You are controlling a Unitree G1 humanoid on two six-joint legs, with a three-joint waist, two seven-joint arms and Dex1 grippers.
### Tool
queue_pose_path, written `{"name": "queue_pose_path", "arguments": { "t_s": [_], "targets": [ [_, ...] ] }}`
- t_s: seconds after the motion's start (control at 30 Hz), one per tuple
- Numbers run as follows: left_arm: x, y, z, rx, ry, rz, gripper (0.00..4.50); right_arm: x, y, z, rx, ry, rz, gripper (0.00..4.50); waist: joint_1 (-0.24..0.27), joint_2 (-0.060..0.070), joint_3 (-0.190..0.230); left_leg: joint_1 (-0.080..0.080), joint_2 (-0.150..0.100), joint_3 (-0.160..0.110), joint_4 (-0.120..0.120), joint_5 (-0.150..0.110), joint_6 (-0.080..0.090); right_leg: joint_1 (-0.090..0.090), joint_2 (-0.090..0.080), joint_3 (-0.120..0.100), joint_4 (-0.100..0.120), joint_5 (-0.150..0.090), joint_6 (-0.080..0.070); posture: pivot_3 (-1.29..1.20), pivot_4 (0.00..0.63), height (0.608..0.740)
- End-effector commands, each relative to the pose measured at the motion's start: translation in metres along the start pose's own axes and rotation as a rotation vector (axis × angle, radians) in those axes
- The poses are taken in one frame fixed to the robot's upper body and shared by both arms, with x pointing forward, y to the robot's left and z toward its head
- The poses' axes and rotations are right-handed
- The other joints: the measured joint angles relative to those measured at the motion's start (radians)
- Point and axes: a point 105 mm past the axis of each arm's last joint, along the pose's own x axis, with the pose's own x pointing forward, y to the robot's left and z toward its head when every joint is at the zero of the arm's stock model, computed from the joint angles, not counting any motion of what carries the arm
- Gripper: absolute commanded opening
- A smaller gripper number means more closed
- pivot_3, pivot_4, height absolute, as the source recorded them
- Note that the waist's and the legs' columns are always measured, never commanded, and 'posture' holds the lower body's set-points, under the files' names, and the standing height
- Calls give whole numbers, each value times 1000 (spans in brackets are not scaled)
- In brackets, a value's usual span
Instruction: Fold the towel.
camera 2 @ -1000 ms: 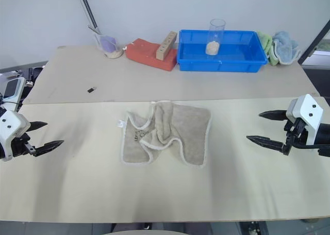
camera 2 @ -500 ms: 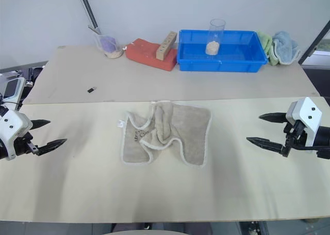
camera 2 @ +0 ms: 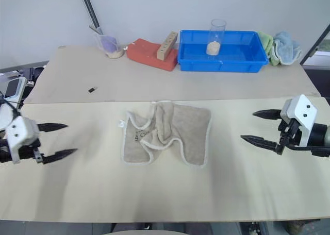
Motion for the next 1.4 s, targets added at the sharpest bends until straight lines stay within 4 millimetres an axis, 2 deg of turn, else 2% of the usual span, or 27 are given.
{"name": "queue_pose_path", "arguments": {
  "t_s": [0.03, 0.1, 0.23, 0.37, 0.53, 0.57, 0.63, 0.73, 0.83, 0.87, 1.13, 1.4],
  "targets": [
    [23, -25, 17, 75, -53, -145, 4500, 14, 27, 29, -18, -58, 145, 4365, 1, 0, 0, 0, 0, 0, 0, 0, 0, 0, 0, 0, 0, 0, 0, 0, 150, 740],
    [37, -40, 22, 110, -77, -224, 4500, 23, 44, 41, -2, -83, 230, 4365, 2, 0, 0, -1, 0, 0, 0, 0, 0, 0, 1, 0, 0, 0, 0, 0, 150, 740],
    [57, -52, 25, 151, -81, -286, 4500, 33, 63, 55, 24, -109, 313, 4365, 4, 0, 0, -1, 0, 0, 1, 0, 0, 0, 1, -1, 0, 0, 0, 0, 150, 740],
    [79, -58, 26, 184, -112, -299, 4500, 38, 70, 59, 36, -117, 324, 4365, 8, 0, 0, -2, -1, 0, 1, 0, 0, 0, 0, -1, 0, 0, 0, 0, 150, 740],
    [97, -59, 19, 225, -104, -270, 4500, 37, 76, 59, 53, -111, 329, 4365, 16, 0, 0, -2, -2, 0, 2, 0, 0, 0, 1, -2, 0, 0, 0, 0, 150, 740],
    [100, -60, 17, 232, -104, -264, 3971, 37, 77, 58, 55, -108, 329, 4500, 19, 0, 0, -2, -2, 0, 3, 0, 0, 0, 1, -2, 0, 0, 0, 0, 150, 740],
    [105, -64, 14, 240, -102, -264, 3286, 38, 80, 57, 61, -100, 330, 4500, 20, 0, 0, -2, -2, -1, 3, 0, 0, 0, 1, -2, 0, 0, 0, 0, 150, 740],
    [108, -70, 9, 250, -83, -281, 1810, 39, 81, 54, 69, -86, 329, 4500, 22, 0, 0, -2, -3, -1, 3, 0, 0, 0, 0, -2, 0, 0, 0, 0, 150, 740],
    [110, -72, 8, 233, -70, -284, 357, 47, 78, 42, 65, -12, 290, 4500, 24, 0, 0, -2, -3, -1, 4, 0, 0, 0, 0, -2, 0, 0, 0, 0, 150, 740],
    [110, -71, 10, 219, -74, -279, 70, 51, 77, 37, 45, 13, 277, 4500, 24, 0, 0, -2, -3, -1, 4, 0, 0, 1, 0, -2, 0, 0, 0, 0, 150, 740],
    [108, -75, 22, 125, -90, -263, 70, 84, 80, -12, -118, 135, 249, 4500, 23, -1, 0, -2, -5, -1, 4, 0, 0, 0, 0, -2, 0, 0, 0, 0, 150, 740],
    [99, -73, 22, 65, -72, -204, 70, 94, 89, -49, -189, 190, 274, 4500, 23, -1, 0, -2, -5, -2, 4, 0, 0, 0, 1, -3, 0, 0, 0, 0, 150, 740]
  ]
}}
